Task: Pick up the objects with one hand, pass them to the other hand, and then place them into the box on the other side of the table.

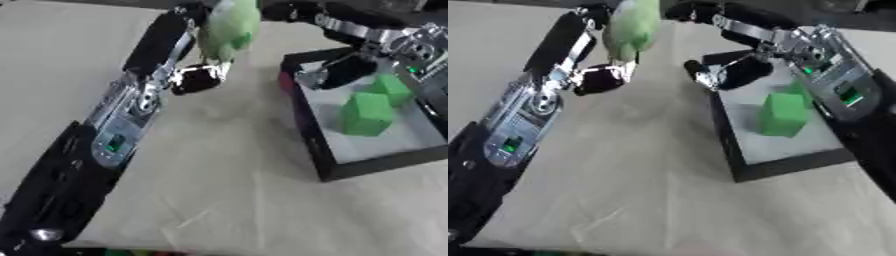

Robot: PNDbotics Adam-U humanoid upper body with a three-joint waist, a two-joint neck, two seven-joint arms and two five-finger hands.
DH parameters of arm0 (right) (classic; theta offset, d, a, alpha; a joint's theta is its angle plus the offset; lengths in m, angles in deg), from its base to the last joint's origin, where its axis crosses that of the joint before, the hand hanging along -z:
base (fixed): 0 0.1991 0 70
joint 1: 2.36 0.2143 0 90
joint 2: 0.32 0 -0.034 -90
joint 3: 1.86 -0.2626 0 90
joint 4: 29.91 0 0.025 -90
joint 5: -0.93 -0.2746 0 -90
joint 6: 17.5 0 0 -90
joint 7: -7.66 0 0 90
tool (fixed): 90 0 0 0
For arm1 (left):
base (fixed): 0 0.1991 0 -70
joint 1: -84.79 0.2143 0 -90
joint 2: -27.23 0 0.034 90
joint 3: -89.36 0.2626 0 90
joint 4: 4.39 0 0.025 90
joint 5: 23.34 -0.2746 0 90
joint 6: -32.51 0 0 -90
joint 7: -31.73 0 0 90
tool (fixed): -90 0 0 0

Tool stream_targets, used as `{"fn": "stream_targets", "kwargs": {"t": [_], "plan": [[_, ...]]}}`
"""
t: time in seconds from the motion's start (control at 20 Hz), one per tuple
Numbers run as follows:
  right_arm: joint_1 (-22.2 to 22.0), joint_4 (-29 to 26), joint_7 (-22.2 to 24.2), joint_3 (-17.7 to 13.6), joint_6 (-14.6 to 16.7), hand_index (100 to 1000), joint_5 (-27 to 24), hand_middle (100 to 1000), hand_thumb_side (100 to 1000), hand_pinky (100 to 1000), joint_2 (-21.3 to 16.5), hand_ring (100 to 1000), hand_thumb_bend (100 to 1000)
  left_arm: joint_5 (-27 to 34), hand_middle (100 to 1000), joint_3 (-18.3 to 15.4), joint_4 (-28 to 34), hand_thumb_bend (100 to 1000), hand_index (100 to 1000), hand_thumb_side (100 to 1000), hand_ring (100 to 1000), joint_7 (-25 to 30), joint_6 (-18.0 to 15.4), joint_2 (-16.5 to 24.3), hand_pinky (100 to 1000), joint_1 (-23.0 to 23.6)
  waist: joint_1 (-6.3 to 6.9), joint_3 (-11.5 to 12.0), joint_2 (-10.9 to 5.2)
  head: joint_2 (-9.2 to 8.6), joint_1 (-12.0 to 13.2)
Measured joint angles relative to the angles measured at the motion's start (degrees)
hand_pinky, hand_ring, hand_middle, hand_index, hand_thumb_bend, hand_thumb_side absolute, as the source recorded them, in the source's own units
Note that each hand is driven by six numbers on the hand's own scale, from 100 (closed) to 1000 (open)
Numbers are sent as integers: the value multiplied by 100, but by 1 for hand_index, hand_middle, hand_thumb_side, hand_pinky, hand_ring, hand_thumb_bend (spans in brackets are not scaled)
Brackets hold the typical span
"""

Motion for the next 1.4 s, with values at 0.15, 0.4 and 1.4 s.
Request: {"fn": "stream_targets", "kwargs": {"t": [0.15,0.4,1.4], "plan": [[10,-48,-339,-4,196,1000,158,1000,160,1000,-1,1000,100,166,612,23,0,100,493,326,716,100,19,-5,751,2,0,10,4,-2,-22],[10,-114,-715,2,473,1000,297,1000,103,1000,-1,1000,100,474,610,55,5,100,488,335,716,329,36,-5,749,4,0,18,4,-42,-45],[-75,-286,-369,108,1499,1000,-53,1000,139,1000,-59,1000,100,1323,611,136,79,100,480,359,719,1287,-119,-1,748,5,0,19,4,-51,-104]]}}
